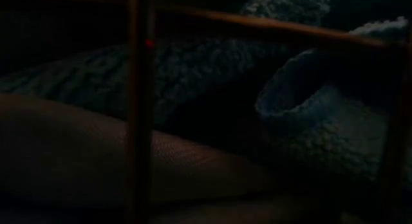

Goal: Sort microfiber towel by color & place in baskets
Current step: Put the yellow green microfiber towel into the transparent bin

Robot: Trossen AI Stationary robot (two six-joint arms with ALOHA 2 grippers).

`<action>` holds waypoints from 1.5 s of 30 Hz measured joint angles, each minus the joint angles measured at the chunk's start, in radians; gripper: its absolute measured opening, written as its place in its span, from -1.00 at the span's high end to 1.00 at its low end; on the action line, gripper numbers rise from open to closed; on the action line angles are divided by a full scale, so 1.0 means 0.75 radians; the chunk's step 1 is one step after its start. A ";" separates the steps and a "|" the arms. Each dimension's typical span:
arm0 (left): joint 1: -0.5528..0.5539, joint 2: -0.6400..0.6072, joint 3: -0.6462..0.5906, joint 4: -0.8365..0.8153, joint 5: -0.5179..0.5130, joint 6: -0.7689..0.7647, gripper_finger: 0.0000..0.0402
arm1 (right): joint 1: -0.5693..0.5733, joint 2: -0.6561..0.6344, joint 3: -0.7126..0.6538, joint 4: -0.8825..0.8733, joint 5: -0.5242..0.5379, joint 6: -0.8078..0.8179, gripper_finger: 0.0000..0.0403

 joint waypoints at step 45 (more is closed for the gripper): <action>-0.082 -0.134 0.169 -0.012 -0.118 0.282 0.72 | 0.137 -0.050 -0.203 0.157 0.570 -0.007 0.10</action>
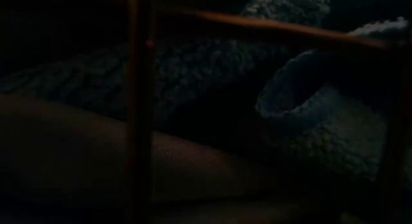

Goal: Sort microfiber towel by color & place in baskets
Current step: Put the yellow green microfiber towel into the transparent bin

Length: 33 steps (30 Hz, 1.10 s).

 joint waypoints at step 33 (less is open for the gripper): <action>0.045 0.239 0.003 0.100 -0.020 -0.037 0.72 | -0.021 -0.087 0.000 -0.093 -0.018 -0.342 0.10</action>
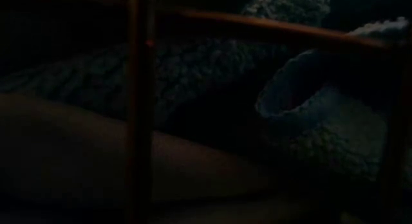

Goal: Sort microfiber towel by color & place in baskets
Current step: Put the yellow green microfiber towel into the transparent bin, then return to Home Position

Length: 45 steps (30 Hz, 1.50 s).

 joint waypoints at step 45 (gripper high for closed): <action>0.446 -0.234 0.004 -0.583 0.223 -0.310 0.72 | -0.001 -0.698 0.001 -0.392 0.125 0.142 0.10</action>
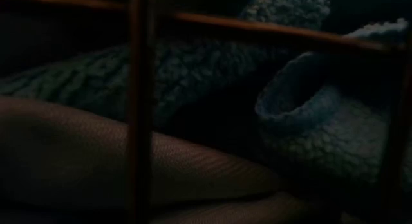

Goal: Sort microfiber towel by color & place in baskets
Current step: Return to Home Position

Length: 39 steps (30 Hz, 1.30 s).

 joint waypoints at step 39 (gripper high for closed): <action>-0.001 -0.480 -0.289 0.186 0.717 0.382 0.72 | 0.000 -0.972 -1.364 0.225 -0.091 1.153 0.10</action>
